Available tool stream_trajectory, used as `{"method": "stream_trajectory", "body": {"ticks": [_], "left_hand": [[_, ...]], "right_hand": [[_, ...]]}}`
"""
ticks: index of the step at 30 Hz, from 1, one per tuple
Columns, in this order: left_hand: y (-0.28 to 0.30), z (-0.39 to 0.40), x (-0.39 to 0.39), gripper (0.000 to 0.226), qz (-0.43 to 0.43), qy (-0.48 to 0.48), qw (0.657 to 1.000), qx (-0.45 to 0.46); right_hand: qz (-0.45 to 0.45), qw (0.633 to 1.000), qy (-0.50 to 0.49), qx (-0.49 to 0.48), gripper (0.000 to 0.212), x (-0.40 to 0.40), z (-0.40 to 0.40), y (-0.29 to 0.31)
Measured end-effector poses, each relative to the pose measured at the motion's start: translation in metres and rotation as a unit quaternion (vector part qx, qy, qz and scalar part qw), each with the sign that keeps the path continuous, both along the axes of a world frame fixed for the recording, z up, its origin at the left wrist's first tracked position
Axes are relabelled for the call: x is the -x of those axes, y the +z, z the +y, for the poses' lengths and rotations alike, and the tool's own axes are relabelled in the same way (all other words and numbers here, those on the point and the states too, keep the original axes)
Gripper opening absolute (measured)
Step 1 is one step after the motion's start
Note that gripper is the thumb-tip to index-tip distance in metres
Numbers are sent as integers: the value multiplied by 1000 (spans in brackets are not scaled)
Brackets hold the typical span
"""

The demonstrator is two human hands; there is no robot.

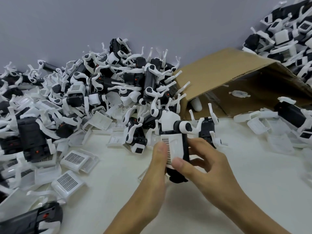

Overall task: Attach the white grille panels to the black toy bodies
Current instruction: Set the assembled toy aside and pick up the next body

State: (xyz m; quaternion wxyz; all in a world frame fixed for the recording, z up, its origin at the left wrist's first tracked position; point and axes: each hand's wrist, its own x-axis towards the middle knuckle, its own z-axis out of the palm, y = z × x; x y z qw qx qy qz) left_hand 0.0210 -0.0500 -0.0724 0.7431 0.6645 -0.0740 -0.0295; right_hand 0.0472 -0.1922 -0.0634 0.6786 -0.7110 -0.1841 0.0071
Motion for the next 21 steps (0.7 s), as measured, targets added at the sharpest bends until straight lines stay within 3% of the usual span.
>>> {"method": "stream_trajectory", "body": {"ticks": [2,7,16,21], "left_hand": [[-1,-2,-2,60,9,18,999,40],[2,4,-1,40,2,46,997,56],[16,3,3,27,-86,64,994,31],[17,1,7,24,-105,70,992,29]], "right_hand": [[23,999,-13,-20,46,0,1,-1],[11,997,29,-73,35,0,-4,2],[-29,998,5,-57,25,1,-3,12],[-48,997,-5,-62,40,3,-4,13]]}}
